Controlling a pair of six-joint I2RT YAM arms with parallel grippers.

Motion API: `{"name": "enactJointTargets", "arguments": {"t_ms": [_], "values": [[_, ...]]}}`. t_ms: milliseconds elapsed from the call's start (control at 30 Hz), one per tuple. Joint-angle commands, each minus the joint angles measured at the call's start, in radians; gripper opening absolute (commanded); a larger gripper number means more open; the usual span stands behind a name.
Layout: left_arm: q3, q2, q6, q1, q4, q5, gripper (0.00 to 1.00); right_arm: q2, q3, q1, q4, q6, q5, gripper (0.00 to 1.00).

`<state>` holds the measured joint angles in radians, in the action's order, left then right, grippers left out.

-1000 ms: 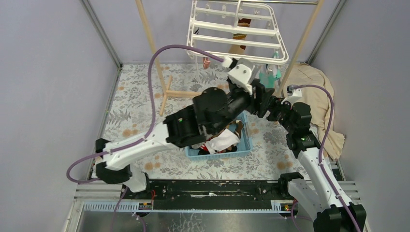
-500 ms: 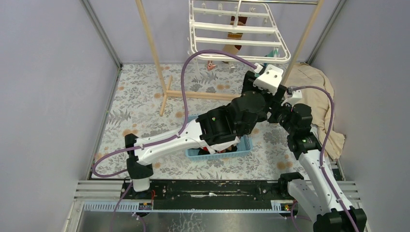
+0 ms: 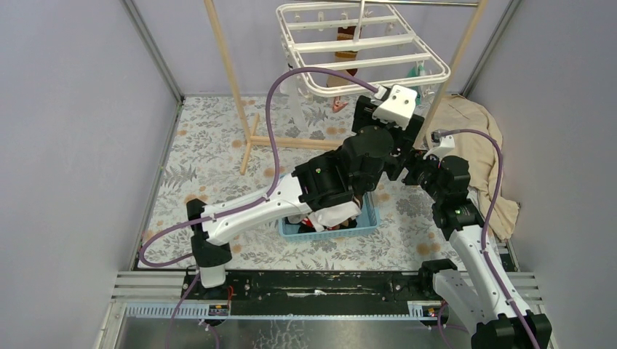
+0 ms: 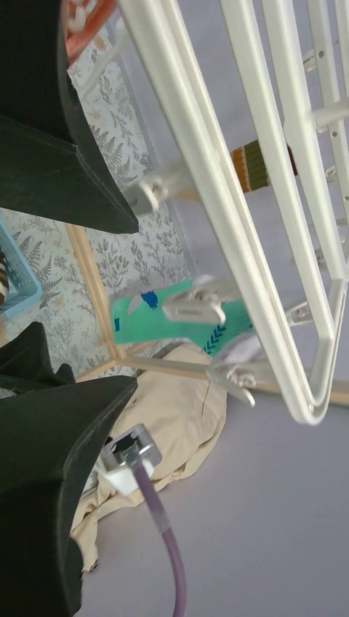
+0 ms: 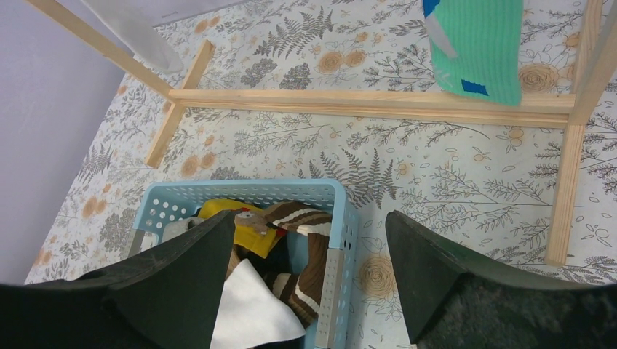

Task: Remove the socks clipped to the hanger
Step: Remove the sock from the hanger.

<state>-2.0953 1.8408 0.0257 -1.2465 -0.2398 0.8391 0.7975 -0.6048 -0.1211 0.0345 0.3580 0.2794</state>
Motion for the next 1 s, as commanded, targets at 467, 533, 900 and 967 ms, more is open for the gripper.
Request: {"name": "enactJointTargets", "arguments": {"t_ms": [467, 533, 900, 967], "values": [[-0.082, 0.051, -0.011, 0.137, 0.039, -0.015, 0.73, -0.03, -0.024, 0.011, 0.028, -0.007, 0.019, 0.84], [-0.079, 0.048, -0.008, 0.141, 0.043, -0.012, 0.7, -0.031, -0.024, 0.011, 0.028, -0.007, 0.019, 0.84], [0.064, -0.052, -0.007, 0.151, 0.097, 0.015, 0.58, -0.045, -0.043, 0.012, 0.011, -0.009, 0.017, 0.84], [0.114, -0.081, -0.016, 0.157, 0.115, 0.015, 0.57, -0.05, -0.05, 0.012, 0.003, -0.009, 0.013, 0.84]]}}
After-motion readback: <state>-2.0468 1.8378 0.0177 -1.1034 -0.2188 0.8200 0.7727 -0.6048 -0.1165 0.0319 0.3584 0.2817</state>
